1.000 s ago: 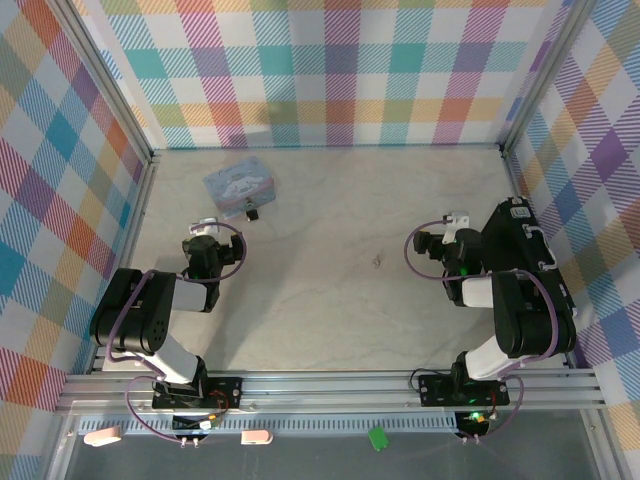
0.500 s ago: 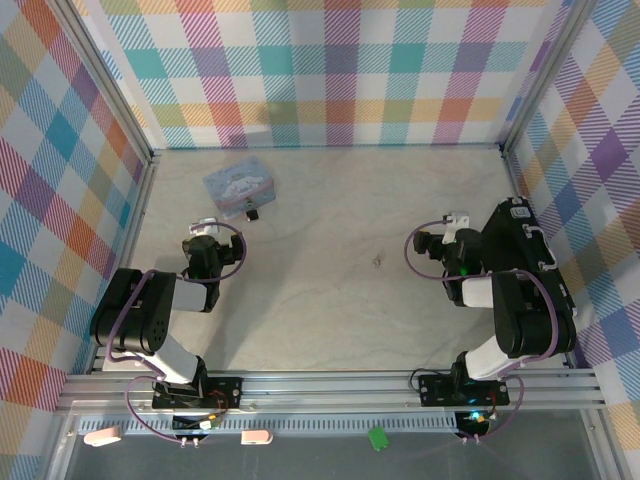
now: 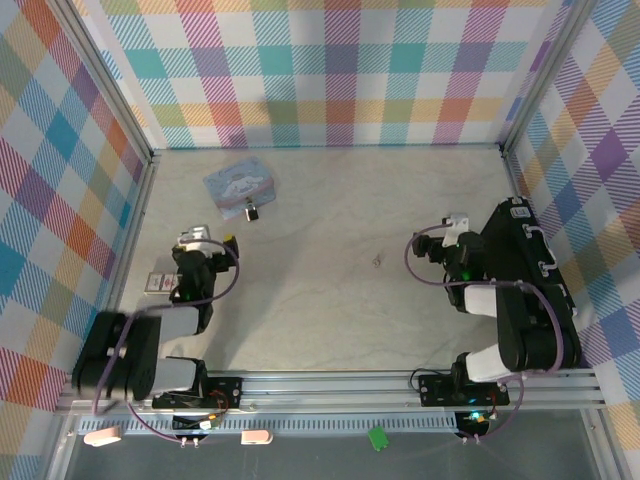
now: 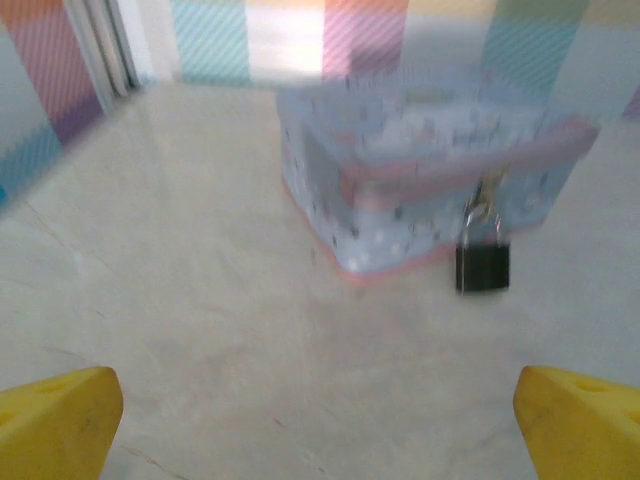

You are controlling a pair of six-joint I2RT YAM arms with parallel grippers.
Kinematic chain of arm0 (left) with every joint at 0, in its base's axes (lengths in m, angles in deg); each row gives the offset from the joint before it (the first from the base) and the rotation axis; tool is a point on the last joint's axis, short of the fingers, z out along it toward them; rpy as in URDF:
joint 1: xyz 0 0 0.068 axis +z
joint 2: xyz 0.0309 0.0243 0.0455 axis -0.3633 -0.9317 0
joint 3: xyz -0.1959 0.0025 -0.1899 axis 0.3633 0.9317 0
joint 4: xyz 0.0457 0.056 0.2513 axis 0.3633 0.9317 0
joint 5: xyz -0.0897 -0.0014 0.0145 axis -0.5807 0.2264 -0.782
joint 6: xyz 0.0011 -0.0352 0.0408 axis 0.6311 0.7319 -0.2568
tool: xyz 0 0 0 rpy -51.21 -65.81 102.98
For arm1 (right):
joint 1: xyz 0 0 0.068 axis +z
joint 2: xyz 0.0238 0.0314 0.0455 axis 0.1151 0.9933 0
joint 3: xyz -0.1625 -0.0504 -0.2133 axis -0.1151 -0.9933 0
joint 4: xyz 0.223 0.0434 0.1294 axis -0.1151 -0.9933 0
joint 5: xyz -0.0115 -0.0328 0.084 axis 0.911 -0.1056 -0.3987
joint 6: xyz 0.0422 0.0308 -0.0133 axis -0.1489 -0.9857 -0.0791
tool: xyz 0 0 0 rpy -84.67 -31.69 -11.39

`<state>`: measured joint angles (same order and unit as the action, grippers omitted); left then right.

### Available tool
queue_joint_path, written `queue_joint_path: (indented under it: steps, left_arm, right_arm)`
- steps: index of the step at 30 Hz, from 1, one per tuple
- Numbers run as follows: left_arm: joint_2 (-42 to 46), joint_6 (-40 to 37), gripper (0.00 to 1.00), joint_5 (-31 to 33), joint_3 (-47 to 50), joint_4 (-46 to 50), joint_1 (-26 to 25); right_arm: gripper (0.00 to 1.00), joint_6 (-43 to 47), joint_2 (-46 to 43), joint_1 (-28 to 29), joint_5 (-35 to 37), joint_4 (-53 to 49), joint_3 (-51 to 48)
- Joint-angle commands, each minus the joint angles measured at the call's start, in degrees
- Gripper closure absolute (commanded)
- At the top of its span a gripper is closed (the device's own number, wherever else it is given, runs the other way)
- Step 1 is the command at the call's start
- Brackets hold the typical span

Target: Unlock a padlock with a key

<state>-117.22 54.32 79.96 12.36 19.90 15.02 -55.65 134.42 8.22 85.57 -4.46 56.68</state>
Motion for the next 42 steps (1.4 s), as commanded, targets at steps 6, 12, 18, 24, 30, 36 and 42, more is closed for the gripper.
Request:
queue_joint_path:
  steps: [6, 12, 18, 24, 30, 36, 42]
  left_arm:
    - [28.2, 20.3, 0.00, 15.2, -18.2, 51.0, -0.7]
    - [27.2, 30.2, 0.00, 15.5, -29.3, 73.0, -0.7]
    - [24.9, 30.2, 0.00, 0.3, -31.7, 76.3, -0.6]
    - [25.2, 27.6, 0.00, -18.2, -25.0, 67.8, -1.0]
    - [22.0, 25.2, 0.00, -20.6, -20.9, 62.5, -8.7]
    - [20.9, 22.0, 0.00, -20.6, -16.2, 54.5, -15.6]
    - [16.9, 19.8, 0.03, -18.8, -14.5, 50.0, -20.0]
  right_arm:
    - [0.01, -8.9, -24.0, 2.4, -1.4, -19.0, 3.4]
    - [0.01, -26.3, -32.4, 2.4, -0.1, -45.6, 16.1]
    - [0.01, -28.8, -36.9, 2.3, -6.5, -56.7, 20.5]
    - [0.01, -28.3, -37.1, 2.5, -9.5, -66.0, 23.0]
    - [0.01, -29.0, -30.9, 5.2, -12.1, -67.4, 23.2]
    - [0.01, -32.3, -20.8, 12.3, -7.2, -66.1, 24.0]
    - [0.16, -34.8, -8.9, 18.9, -4.2, -64.7, 26.7]
